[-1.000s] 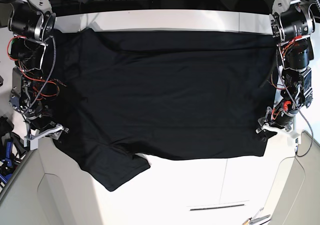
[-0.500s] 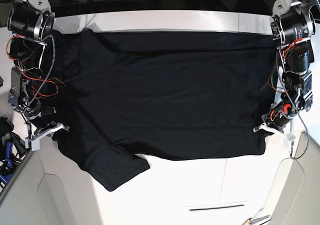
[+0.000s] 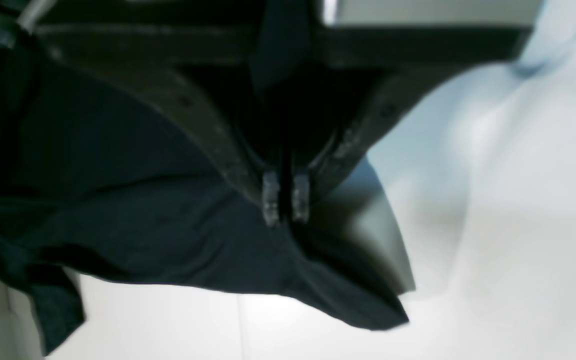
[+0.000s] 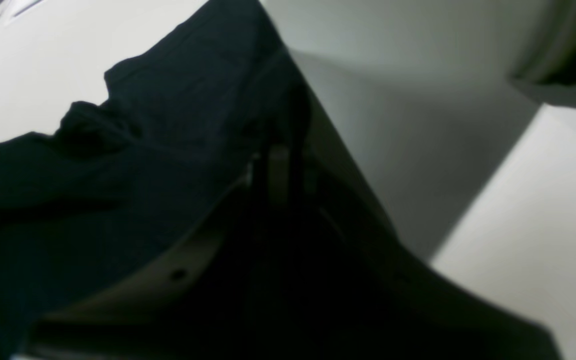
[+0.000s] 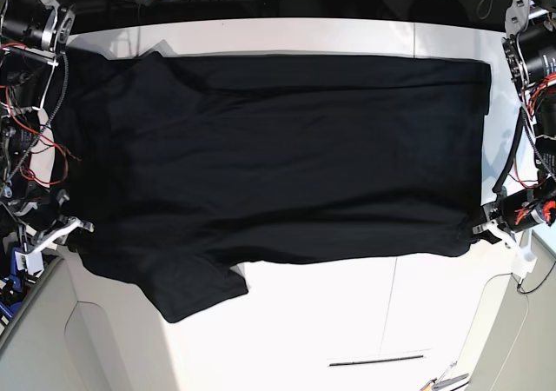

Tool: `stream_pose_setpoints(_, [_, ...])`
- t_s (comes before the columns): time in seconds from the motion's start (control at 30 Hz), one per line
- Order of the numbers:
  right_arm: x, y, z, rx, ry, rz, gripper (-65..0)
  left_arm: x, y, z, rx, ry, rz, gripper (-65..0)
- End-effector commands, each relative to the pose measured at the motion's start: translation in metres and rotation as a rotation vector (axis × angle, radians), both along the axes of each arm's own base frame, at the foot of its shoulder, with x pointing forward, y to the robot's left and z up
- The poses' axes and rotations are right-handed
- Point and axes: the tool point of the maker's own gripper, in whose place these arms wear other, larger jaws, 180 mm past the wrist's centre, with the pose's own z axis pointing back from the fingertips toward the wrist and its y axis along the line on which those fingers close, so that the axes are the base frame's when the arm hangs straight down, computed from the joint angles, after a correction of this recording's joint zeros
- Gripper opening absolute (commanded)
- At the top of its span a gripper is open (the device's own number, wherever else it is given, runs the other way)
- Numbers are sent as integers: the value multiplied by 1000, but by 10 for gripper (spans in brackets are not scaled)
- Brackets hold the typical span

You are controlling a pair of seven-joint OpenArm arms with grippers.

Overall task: Fold the T-shirt properly
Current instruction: 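Grasp the hem corners and fold the shirt lengthwise toward the collar, then grasp the loose sleeve end with the right gripper and fold it in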

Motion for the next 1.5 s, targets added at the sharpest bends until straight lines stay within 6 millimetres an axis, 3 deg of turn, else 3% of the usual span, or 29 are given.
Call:
stream_pose_setpoints(0.0, [6,-9,22,-15,-62,0,-650,11,10,28,2,-73,1,-650])
stream_pose_setpoints(0.2, [-30,-29,15,-68,-49,-25,-650,-22,22,35,62,-84,-47,-650])
stream_pose_setpoints(0.47, [-71,-58,19,-13,-59,-108,-650,-71,-5,31,192,-72,-221,-650])
stream_pose_setpoints(0.73, [-114,-75,0,22,-3,-166,-650,-110,-22,11,224,-12,-299,-650])
stream_pose_setpoints(0.9, [-136,-73,-22,29,63,-181,-650,-130,-21,-12,258,33,-298,-650])
stream_pose_setpoints(0.93, [-137,-72,-23,33,63,-182,-650,-131,-22,-16,266,40,-298,-650])
stream_pose_setpoints(1.03, [-136,-71,-23,40,57,-184,-400,-131,-32,-22,243,32,-293,-650])
stream_pose_setpoints(1.1, [-134,-74,-19,39,42,-194,-304,-131,-40,-25,222,30,-291,-650])
stream_pose_setpoints(1.2, [-130,-85,-5,41,-1,-228,-303,-132,-45,-28,214,30,-290,-650])
stream_pose_setpoints(1.37, [-109,-109,50,72,-168,-295,-303,-132,-42,-30,238,32,-289,-650])
stream_pose_setpoints(1.47, [-93,-109,67,72,-220,-293,-303,-132,-42,-31,242,32,-289,-650])
